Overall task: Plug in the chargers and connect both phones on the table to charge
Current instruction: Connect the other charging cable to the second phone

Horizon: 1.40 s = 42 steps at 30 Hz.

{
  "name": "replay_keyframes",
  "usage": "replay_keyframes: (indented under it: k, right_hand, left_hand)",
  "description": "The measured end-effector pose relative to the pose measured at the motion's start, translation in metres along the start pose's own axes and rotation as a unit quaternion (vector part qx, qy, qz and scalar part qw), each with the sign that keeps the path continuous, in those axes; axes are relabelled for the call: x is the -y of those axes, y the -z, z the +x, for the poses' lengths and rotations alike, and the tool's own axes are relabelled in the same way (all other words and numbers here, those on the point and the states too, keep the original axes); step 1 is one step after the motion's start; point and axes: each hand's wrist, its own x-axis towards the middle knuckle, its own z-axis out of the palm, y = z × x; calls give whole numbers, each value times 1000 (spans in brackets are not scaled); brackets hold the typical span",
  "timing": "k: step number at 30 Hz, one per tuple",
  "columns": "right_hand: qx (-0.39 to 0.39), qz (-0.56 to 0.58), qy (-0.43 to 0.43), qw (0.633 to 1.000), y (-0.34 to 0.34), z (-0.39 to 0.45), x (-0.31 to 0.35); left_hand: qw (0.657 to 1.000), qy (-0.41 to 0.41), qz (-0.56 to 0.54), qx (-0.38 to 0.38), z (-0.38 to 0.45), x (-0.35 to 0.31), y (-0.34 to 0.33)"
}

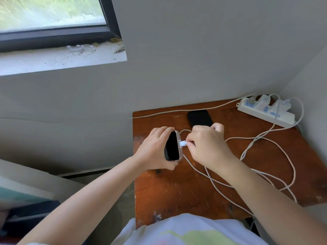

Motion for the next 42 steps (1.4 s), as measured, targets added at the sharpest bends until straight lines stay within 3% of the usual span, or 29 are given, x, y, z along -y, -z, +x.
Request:
replay_keyframes:
  k: [8, 18, 23, 29, 42]
  right_hand:
    - [-13, 31, 20, 999, 0, -3, -13]
    - [-92, 42, -8, 995, -14, -13, -13]
    - [-65, 52, -3, 997, -11, -9, -17]
    - [-117, 34, 5, 993, -16, -19, -14]
    - [-130, 67, -24, 989, -30, -32, -22]
  left_hand:
    - [1000, -11, 14, -7, 3, -6, -7]
    - [1000, -15, -3, -23, 6, -7, -11]
    - [1000, -18, -15, -8, 5, -10, -11]
    - [1000, -17, -16, 0, 5, -11, -13]
    - [999, -40, 8, 1, 3, -13, -25]
